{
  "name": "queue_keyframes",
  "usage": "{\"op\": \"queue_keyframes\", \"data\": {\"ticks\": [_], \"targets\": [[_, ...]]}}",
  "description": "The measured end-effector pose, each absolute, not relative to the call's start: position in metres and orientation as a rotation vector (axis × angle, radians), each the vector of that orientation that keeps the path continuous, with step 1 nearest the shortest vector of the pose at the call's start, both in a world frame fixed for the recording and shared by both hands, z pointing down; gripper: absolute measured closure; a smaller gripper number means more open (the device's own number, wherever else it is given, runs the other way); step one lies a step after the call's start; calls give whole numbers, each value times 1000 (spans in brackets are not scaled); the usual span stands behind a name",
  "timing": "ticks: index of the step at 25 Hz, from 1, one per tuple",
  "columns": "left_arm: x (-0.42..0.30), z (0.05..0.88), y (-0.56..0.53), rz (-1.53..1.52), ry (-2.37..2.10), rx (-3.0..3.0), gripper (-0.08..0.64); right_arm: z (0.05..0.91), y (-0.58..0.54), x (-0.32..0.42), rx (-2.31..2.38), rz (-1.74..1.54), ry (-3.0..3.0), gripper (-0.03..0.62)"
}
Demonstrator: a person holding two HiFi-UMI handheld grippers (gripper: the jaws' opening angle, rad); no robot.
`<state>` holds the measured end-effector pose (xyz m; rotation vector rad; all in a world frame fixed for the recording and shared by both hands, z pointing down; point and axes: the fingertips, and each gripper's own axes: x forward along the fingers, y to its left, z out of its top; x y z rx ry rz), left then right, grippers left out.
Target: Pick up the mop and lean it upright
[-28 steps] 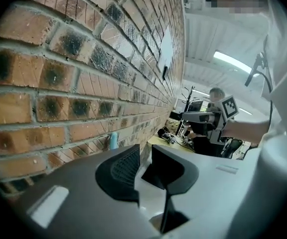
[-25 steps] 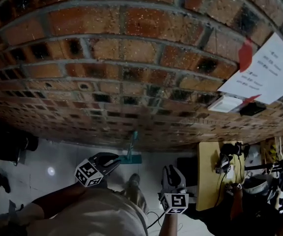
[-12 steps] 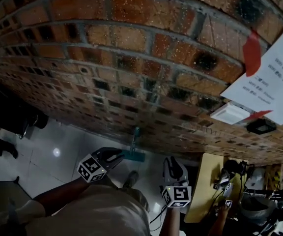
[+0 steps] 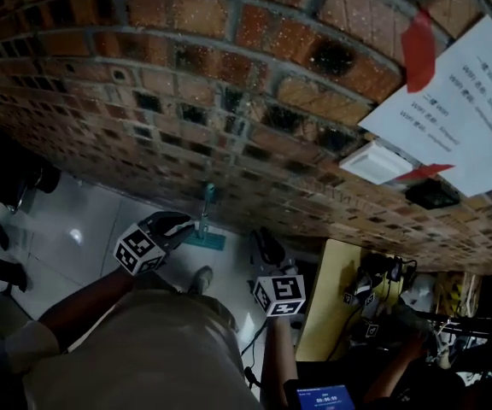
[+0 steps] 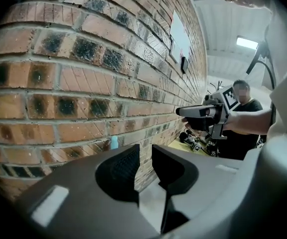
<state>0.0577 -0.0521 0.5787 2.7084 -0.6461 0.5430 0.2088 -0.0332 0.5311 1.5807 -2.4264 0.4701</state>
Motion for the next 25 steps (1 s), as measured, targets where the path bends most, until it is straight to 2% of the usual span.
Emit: {"op": "queue_keyframes", "data": {"ticks": [11,25], "targets": [[72,597,-53,642,-424,2753,463,539,-53,196,1618,428,-2369,515],[47,622,-74,730,-393,2748,463,613,-78,165,1526,521,-2300,514]]}}
